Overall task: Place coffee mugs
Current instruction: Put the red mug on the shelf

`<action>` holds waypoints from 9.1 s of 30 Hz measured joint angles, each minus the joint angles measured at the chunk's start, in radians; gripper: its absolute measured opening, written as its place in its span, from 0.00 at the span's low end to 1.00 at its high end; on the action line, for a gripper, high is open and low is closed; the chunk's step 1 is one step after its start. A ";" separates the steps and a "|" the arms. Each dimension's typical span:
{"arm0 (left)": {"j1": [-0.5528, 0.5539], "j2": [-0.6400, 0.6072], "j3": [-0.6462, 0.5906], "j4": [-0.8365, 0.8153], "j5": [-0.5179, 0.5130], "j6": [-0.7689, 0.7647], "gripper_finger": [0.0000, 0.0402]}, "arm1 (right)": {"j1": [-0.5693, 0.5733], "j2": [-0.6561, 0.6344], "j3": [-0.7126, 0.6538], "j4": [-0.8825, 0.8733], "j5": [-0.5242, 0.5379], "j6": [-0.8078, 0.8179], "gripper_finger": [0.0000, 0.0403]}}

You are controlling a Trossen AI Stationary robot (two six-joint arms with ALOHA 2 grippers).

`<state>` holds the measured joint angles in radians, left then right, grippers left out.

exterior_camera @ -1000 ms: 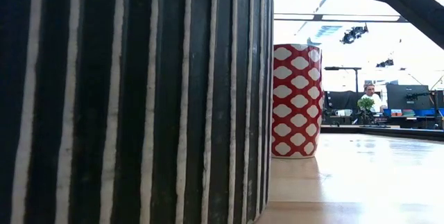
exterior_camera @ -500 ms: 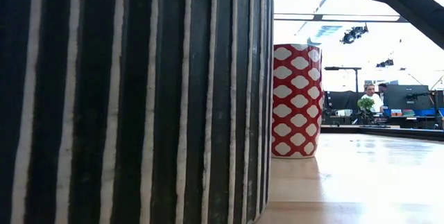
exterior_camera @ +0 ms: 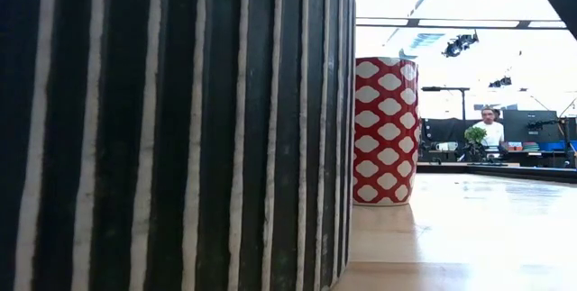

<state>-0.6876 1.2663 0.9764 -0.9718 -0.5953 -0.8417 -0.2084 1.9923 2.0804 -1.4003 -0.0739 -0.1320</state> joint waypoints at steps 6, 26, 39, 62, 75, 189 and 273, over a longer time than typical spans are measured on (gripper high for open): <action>0.000 0.000 0.000 0.001 0.000 0.022 0.14 | 0.114 -0.105 0.000 -0.141 -0.061 0.024 0.01; 0.000 0.000 0.000 0.001 0.007 0.007 0.14 | 0.350 -0.727 -0.874 0.488 0.121 0.490 0.01; 0.002 0.000 0.000 0.005 0.007 0.006 0.14 | 0.519 -0.908 -1.024 0.206 0.026 0.801 0.01; 0.073 0.000 0.000 0.005 0.011 0.005 0.14 | 1.030 -0.919 -1.074 0.064 0.116 1.410 0.26; 0.072 0.000 0.000 0.005 0.013 0.006 0.14 | 1.049 -0.919 -1.241 0.136 0.037 1.435 0.47; 0.072 0.000 0.000 0.005 0.003 -0.046 0.14 | -0.152 -0.127 -0.428 0.417 0.211 0.043 0.00; 0.072 0.000 0.000 0.035 0.005 -0.047 0.14 | -0.190 -0.093 -0.460 0.421 0.230 0.044 0.19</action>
<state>-0.6155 1.2663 0.9760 -0.9367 -0.5907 -0.8886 -0.3988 1.8992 1.6203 -0.9791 0.1562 -0.0875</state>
